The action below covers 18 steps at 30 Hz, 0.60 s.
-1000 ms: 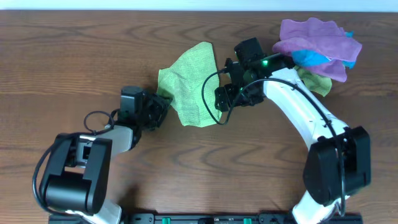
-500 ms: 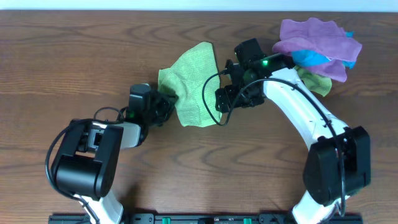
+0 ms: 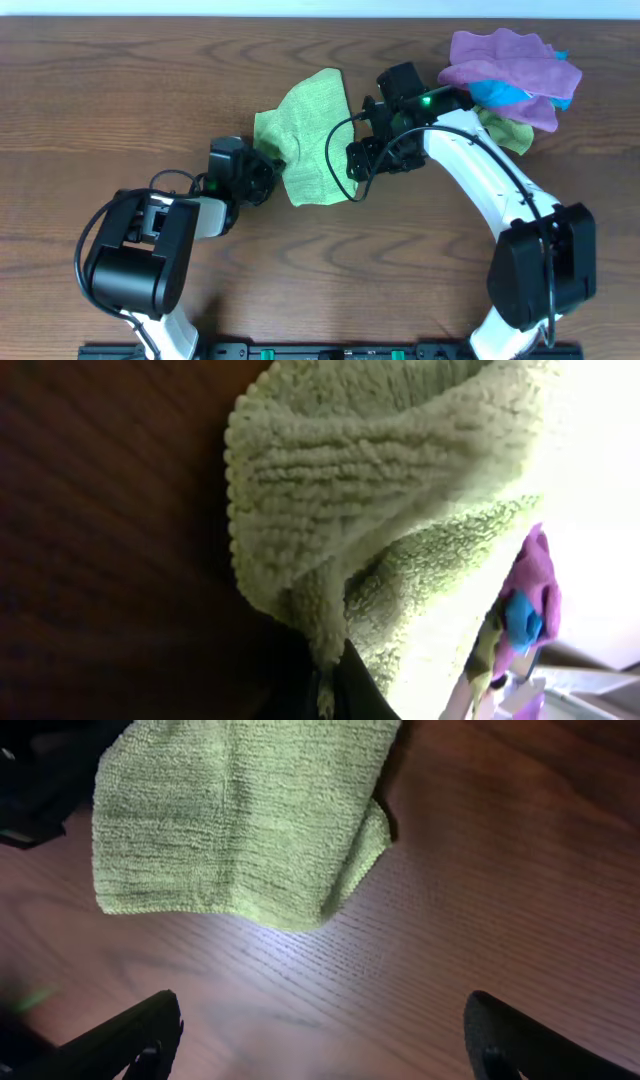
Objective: Fold the cloth
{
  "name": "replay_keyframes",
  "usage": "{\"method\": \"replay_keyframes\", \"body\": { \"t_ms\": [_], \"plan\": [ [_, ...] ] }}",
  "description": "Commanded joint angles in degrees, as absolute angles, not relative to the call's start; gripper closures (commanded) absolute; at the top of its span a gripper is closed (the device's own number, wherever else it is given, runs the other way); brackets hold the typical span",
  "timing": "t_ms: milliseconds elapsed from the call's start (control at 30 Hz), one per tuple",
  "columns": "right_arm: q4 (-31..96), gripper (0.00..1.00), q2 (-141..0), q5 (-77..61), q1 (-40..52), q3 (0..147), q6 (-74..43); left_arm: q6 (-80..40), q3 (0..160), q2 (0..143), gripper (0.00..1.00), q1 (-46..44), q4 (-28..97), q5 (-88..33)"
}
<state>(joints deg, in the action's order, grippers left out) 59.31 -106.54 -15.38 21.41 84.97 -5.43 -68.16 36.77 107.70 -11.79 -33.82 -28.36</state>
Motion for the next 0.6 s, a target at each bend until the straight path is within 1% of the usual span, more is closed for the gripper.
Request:
{"method": "replay_keyframes", "body": {
  "t_ms": [0,167,333,433,567],
  "plan": [
    [59.42,0.09,-107.0,-15.22,21.04,84.95,-5.74,-63.7,35.64,109.45,0.94,-9.98,-33.12,-31.83],
    [59.77,0.1,-107.0,-14.72,21.04,84.95,-5.74,-58.24,35.68,109.36,0.94,-5.91,-33.06,-42.68],
    [60.16,0.1,-107.0,-12.8,21.06,83.99,-5.76,-58.26,36.29,109.36,0.94,-2.02,-33.1,-51.35],
    [58.61,0.1,-107.0,-12.16,21.06,81.36,-6.39,-58.54,37.5,109.23,0.94,-0.69,-33.1,-55.0],
    [54.41,0.11,-107.0,-12.21,21.06,76.23,-7.68,-59.22,39.53,108.95,0.94,-0.34,-33.08,-56.86]
  ]
}}
